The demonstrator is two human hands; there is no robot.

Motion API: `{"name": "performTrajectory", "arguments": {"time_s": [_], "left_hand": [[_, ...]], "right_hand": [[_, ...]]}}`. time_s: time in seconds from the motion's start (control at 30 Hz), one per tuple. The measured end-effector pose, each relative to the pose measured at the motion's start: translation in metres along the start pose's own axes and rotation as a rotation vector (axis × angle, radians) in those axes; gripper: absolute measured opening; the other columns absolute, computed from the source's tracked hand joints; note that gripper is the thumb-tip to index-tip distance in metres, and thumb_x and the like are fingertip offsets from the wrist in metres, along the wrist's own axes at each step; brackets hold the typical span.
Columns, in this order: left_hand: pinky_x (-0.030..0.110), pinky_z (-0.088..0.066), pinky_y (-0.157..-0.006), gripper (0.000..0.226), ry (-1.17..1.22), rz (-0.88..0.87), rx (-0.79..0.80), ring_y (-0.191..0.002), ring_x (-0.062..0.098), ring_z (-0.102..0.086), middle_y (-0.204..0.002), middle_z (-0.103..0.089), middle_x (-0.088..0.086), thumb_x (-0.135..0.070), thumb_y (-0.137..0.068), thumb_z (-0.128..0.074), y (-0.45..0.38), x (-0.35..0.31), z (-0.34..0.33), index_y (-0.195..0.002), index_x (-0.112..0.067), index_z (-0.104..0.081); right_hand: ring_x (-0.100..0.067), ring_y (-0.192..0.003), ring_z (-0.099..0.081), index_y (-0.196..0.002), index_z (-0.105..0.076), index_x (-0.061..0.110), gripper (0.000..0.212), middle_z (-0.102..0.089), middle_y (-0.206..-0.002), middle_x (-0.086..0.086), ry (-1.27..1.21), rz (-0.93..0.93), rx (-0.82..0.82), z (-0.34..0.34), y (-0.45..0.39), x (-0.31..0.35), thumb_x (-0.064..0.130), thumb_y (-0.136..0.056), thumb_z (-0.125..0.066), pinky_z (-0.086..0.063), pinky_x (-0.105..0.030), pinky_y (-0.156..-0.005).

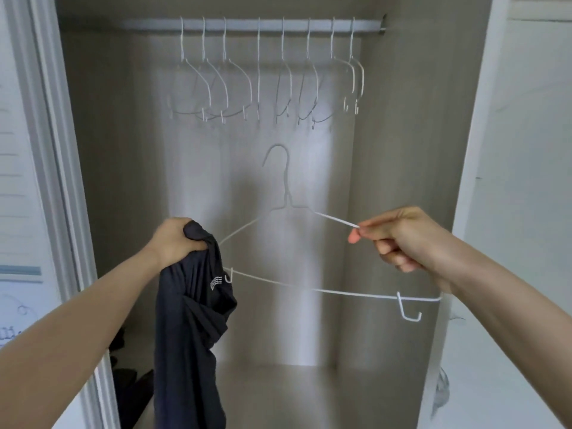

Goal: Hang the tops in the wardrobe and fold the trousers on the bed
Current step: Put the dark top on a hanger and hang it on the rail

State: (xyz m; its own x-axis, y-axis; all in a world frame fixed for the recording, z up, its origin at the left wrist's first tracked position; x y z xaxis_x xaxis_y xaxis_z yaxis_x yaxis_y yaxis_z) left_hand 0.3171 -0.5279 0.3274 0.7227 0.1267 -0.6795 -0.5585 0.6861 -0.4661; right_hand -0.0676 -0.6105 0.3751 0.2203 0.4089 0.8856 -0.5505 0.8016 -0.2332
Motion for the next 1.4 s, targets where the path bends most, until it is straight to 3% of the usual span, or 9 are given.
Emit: {"name": "performTrajectory", "arguments": {"time_s": [0.17,0.33,0.5,0.73,0.93,1.17,1.23,1.3,1.4], "left_hand": [[0.028,-0.049,-0.076,0.023,-0.047,0.087,-0.041,-0.078,0.021,-0.061,-0.079,-0.069,0.009,0.008,-0.068,-0.078,0.003,0.013,0.016,-0.081,-0.009,-0.07],[0.017,-0.054,-0.054,0.025,0.086,0.119,0.015,-0.062,0.014,-0.064,-0.063,-0.07,0.0,0.012,-0.068,-0.076,0.013,0.007,0.013,-0.075,-0.012,-0.072],[0.025,-0.053,-0.066,0.024,0.062,0.111,0.045,-0.067,0.014,-0.065,-0.075,-0.072,0.007,0.002,-0.065,-0.086,0.017,-0.001,0.025,-0.082,-0.006,-0.072],[0.021,-0.055,-0.055,0.018,0.382,0.198,0.008,-0.063,0.013,-0.069,-0.084,-0.072,0.015,0.003,-0.073,-0.079,0.033,-0.018,0.019,-0.088,-0.003,-0.073],[0.026,-0.056,-0.072,0.027,0.597,0.166,0.088,-0.081,0.019,-0.07,-0.091,-0.075,0.012,-0.01,-0.078,-0.078,0.05,-0.085,-0.012,-0.103,-0.003,-0.071],[0.037,-0.041,-0.095,0.016,-0.261,-0.368,0.115,-0.098,0.015,-0.054,-0.097,-0.062,-0.011,-0.017,-0.09,-0.064,0.071,-0.13,0.022,-0.102,-0.022,-0.055],[0.031,-0.043,-0.077,0.018,-0.185,-0.439,0.162,-0.075,0.013,-0.052,-0.079,-0.057,0.006,-0.013,-0.092,-0.063,0.075,-0.135,0.019,-0.105,-0.02,-0.052],[0.028,-0.04,-0.066,0.016,-0.134,-0.427,0.17,-0.062,0.011,-0.047,-0.068,-0.054,0.008,-0.007,-0.093,-0.061,0.077,-0.132,0.01,-0.105,-0.017,-0.057],[0.03,-0.041,-0.07,0.012,-0.015,-0.335,0.049,-0.066,0.015,-0.052,-0.069,-0.057,0.0,-0.006,-0.093,-0.062,0.074,-0.118,0.004,-0.096,-0.018,-0.063]], "right_hand": [[-0.011,-0.035,-0.017,-0.081,-0.073,0.004,0.019,-0.028,-0.043,0.004,-0.049,0.05,0.049,0.0,-0.002,-0.007,0.008,-0.092,-0.058,-0.014,-0.01,-0.041],[-0.01,-0.034,-0.018,-0.074,-0.072,0.009,0.024,-0.032,-0.043,0.003,-0.059,0.093,0.068,-0.027,-0.007,-0.015,0.005,-0.093,-0.057,-0.012,-0.012,-0.04],[-0.01,-0.036,-0.019,-0.076,-0.074,0.011,0.024,-0.034,-0.043,0.003,-0.043,0.072,0.063,-0.019,-0.015,-0.021,0.007,-0.092,-0.057,-0.012,-0.012,-0.04],[-0.006,-0.032,-0.021,-0.069,-0.073,0.015,0.028,-0.033,-0.042,0.004,-0.07,0.144,0.067,-0.037,-0.021,-0.022,0.008,-0.091,-0.059,-0.015,-0.013,-0.035],[-0.002,-0.038,-0.037,-0.065,-0.071,0.023,0.029,-0.044,-0.037,0.014,-0.026,0.272,-0.026,-0.076,-0.015,-0.031,0.009,-0.087,-0.059,-0.026,-0.016,-0.047],[-0.01,-0.041,-0.029,-0.055,-0.067,0.015,0.035,-0.036,-0.042,0.006,-0.295,0.325,-0.052,-0.046,-0.014,-0.04,0.001,-0.085,-0.058,-0.025,-0.015,-0.041],[-0.013,-0.044,-0.035,-0.06,-0.068,0.016,0.03,-0.04,-0.044,0.005,-0.074,0.439,-0.146,-0.041,-0.008,-0.037,0.003,-0.086,-0.057,-0.03,-0.021,-0.045],[-0.021,-0.06,-0.049,-0.078,-0.07,0.017,0.017,-0.055,-0.057,0.001,0.481,0.583,-0.34,-0.04,0.001,-0.027,0.011,-0.087,-0.057,-0.041,-0.029,-0.055],[-0.031,-0.086,-0.051,-0.106,-0.066,0.009,0.032,-0.062,-0.097,-0.007,0.863,0.767,-0.522,-0.052,0.021,-0.018,0.002,-0.076,-0.059,-0.045,-0.037,-0.069]]}}
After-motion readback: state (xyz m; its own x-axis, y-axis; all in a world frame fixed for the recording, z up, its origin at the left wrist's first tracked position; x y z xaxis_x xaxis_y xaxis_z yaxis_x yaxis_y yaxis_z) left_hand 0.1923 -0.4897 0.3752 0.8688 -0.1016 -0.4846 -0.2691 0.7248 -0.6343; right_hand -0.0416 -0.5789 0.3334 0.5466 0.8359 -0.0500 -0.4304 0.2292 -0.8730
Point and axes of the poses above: each hand's wrist, its own y-axis away from the middle knuckle, its own z-axis out of the back of the hand, x = y × z, the point moved 6 cm from there along -y, towards the middle knuckle
